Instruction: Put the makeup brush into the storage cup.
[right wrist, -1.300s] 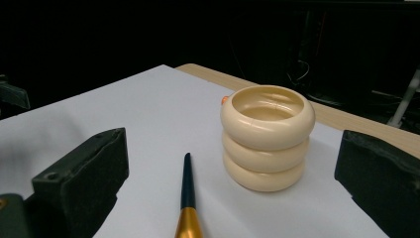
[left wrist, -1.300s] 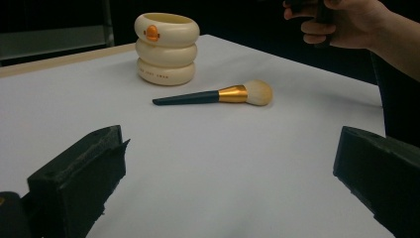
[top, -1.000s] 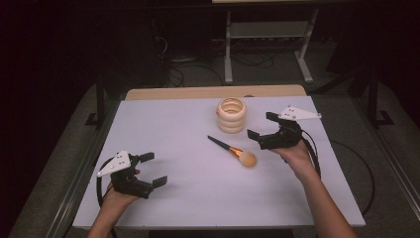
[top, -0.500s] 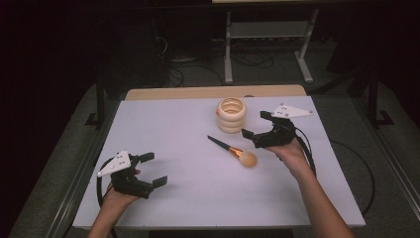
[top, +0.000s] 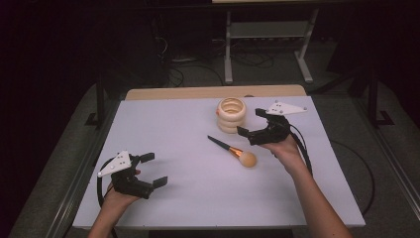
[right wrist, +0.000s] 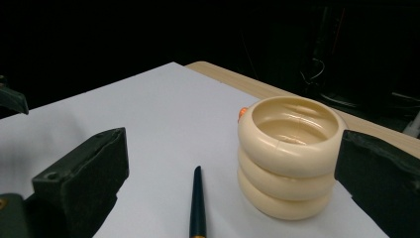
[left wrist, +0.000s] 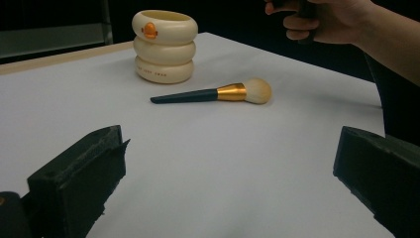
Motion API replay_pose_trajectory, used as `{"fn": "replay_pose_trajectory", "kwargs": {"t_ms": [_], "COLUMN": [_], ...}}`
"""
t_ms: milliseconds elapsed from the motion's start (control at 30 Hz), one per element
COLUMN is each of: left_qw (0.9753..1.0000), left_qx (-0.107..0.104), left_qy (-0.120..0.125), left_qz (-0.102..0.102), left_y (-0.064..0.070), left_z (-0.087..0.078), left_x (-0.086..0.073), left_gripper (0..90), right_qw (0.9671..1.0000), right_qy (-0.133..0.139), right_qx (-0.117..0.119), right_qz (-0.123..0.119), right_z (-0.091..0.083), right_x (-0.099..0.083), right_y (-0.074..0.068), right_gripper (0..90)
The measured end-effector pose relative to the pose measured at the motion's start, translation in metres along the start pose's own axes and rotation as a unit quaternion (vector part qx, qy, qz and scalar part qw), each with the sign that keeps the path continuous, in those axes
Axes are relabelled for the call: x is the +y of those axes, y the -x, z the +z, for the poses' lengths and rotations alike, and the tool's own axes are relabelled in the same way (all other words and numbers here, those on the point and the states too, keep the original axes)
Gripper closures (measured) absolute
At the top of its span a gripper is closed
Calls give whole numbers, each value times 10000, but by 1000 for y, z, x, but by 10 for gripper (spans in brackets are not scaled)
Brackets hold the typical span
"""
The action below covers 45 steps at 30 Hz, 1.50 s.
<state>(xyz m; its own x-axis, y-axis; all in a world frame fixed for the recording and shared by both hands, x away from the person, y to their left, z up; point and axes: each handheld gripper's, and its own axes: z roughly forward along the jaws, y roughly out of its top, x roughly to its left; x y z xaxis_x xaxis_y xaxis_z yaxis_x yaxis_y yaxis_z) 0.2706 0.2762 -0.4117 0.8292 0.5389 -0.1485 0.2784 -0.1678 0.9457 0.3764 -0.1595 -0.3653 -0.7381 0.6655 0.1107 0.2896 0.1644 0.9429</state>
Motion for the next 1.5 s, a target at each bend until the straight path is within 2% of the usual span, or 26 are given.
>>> {"fn": "replay_pose_trajectory", "kwargs": {"t_ms": [200, 600, 867, 1267, 1500], "left_qw": [10000, 10000, 10000, 10000, 10000], "left_qx": [-10, -35, -47, -55, -52], "left_qy": [14, 9, 16, 47, 2], "left_qz": [-36, 53, 21, 13, 33], "left_y": [1, 0, 1, 1, 0], "left_z": [1, 1, 0, 0, 0], "left_x": [0, 1, 0, 1, 0], "left_gripper": [0, 0, 0, 0, 0], "right_qw": [10000, 9999, 9998, 9995, 9991], "right_qy": [45, 114, 22, -207, -326], "right_qx": [58, 115, 180, 207, 232], "right_qz": [-7, 27, 60, -93, -104], "right_z": [8, 18, 27, 35, 37], "right_x": [3, 9, 11, 21, 26], "right_y": [-1, 2, 1, -2, -3], "right_gripper": [0, 0, 0, 0, 0]}}
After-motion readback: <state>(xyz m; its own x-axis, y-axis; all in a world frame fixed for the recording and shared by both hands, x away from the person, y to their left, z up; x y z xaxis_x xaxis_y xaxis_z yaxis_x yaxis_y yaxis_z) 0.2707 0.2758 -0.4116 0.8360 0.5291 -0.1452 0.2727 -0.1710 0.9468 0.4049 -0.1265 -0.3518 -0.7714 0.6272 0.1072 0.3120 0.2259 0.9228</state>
